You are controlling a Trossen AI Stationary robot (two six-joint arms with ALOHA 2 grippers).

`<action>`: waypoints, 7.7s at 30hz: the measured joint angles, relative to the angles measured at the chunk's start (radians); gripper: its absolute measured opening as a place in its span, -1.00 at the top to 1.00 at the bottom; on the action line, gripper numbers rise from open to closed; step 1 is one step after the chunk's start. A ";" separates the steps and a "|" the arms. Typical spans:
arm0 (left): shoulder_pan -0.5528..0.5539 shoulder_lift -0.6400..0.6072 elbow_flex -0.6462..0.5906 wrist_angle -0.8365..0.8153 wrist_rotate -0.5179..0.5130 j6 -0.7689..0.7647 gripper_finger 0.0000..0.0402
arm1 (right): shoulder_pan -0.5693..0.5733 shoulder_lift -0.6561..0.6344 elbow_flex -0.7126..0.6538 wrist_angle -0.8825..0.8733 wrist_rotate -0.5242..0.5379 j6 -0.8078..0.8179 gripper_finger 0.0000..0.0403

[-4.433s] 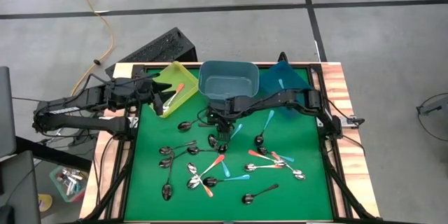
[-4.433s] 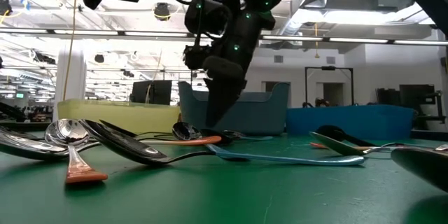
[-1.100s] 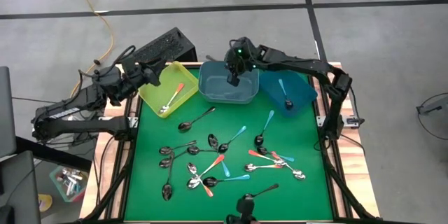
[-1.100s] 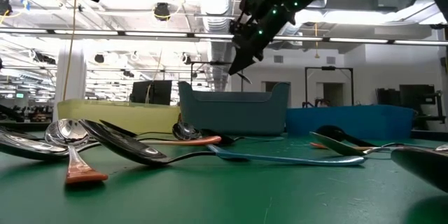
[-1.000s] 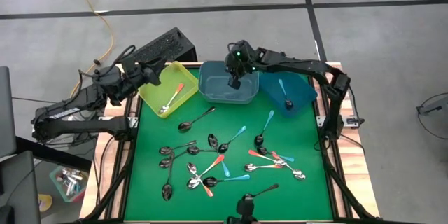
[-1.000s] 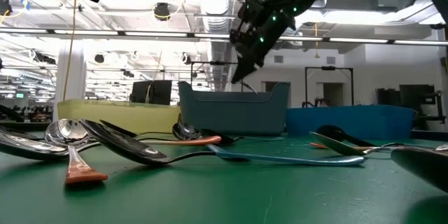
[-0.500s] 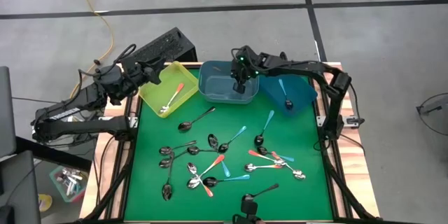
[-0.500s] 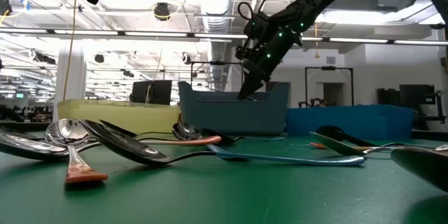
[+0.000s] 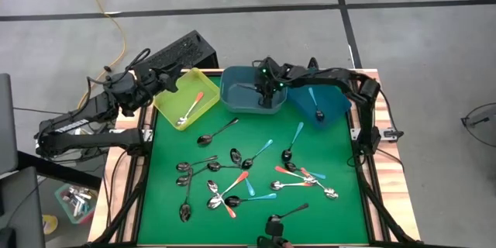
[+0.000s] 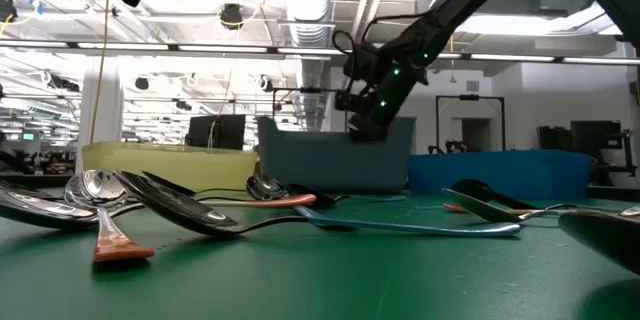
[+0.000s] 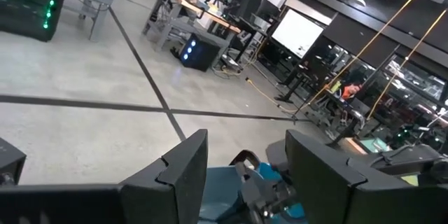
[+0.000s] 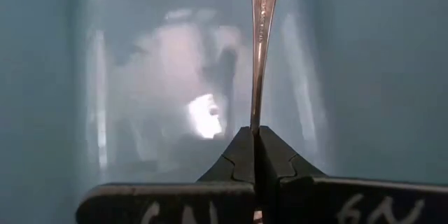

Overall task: Sort silverware by color (type)
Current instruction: Put the black spoon into the light blue bin

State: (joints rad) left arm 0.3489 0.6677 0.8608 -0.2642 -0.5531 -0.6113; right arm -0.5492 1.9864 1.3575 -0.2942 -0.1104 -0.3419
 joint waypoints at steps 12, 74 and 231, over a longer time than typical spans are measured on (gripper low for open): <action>0.000 0.000 0.000 -0.001 -0.009 0.001 0.12 | -0.011 -0.001 0.005 0.011 0.010 0.018 0.84; -0.225 0.213 0.000 -0.595 0.737 0.316 0.12 | 0.429 -0.030 0.969 -1.282 0.016 0.343 0.57; -0.141 -0.070 -0.067 0.077 0.585 0.509 1.00 | 0.414 -0.047 0.689 0.275 0.011 0.424 -0.14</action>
State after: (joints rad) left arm 0.2080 0.5979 0.7938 -0.1876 0.0316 -0.1019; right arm -0.1356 1.9392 2.0464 -0.0193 -0.0998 0.0825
